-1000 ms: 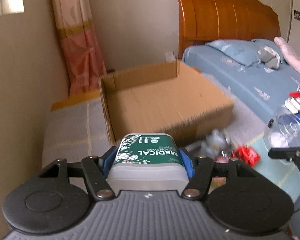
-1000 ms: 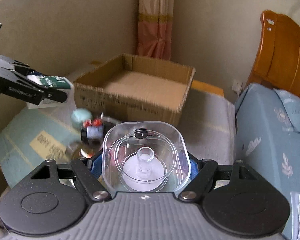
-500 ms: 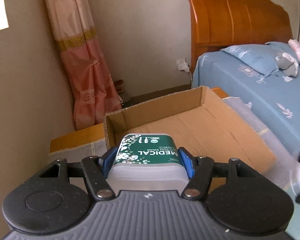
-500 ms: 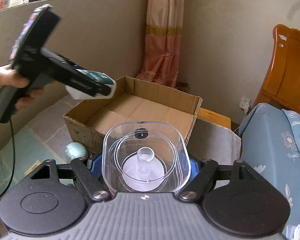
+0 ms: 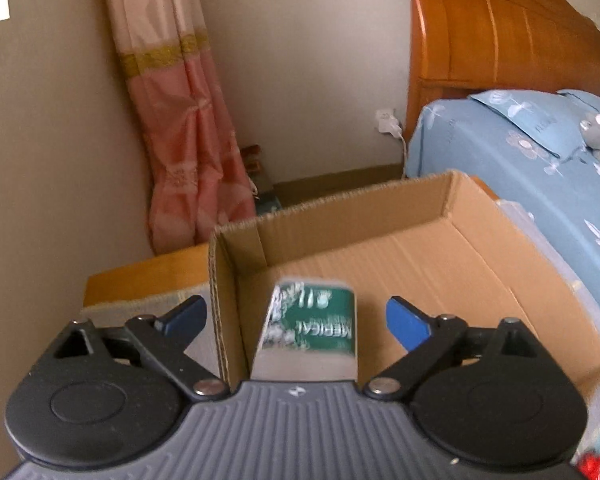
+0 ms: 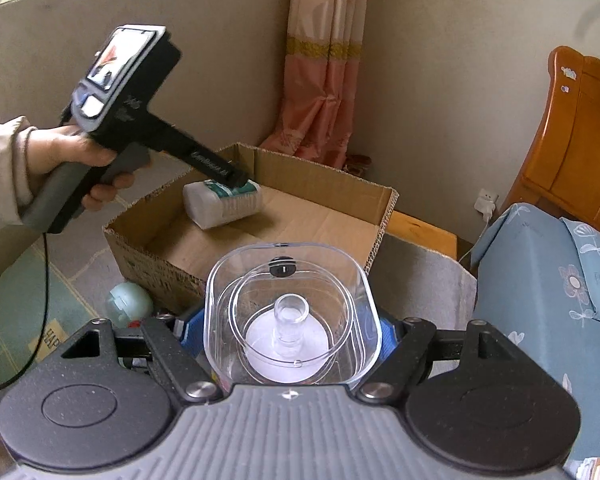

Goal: Organize rigid objects
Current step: 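Lower the MEDICAL tub into the box and open left tool while right tool carries the container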

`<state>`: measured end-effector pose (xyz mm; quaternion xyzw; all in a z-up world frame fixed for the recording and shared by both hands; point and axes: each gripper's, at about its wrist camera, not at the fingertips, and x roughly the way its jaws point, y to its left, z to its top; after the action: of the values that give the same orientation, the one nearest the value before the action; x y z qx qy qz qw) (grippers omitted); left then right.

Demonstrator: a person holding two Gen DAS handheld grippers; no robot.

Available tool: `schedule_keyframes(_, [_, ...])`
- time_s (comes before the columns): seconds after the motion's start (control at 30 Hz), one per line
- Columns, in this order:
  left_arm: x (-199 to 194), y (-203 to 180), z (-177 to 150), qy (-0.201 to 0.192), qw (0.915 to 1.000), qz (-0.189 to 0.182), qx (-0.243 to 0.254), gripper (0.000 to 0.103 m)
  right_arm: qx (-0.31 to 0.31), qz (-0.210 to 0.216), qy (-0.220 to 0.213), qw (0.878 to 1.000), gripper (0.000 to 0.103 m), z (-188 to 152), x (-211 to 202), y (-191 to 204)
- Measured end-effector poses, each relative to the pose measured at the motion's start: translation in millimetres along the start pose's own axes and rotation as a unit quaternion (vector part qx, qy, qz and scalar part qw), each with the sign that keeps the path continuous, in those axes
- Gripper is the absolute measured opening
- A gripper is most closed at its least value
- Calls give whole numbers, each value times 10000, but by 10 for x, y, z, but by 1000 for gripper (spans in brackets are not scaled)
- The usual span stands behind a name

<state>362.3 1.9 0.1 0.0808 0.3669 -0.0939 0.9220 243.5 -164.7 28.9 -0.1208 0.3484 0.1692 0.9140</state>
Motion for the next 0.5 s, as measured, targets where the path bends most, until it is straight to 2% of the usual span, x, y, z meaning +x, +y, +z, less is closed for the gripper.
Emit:
schedule_keyframes(0.23, [-321,15,-72,-73,9996,-190,178,97,13,-7,19,10000,81,140,-76,4])
schedule_keyframes(0.5, [-648,147,-233,-256,9980,-565,-89,99,-166,42,62,9998,81,496,55,22])
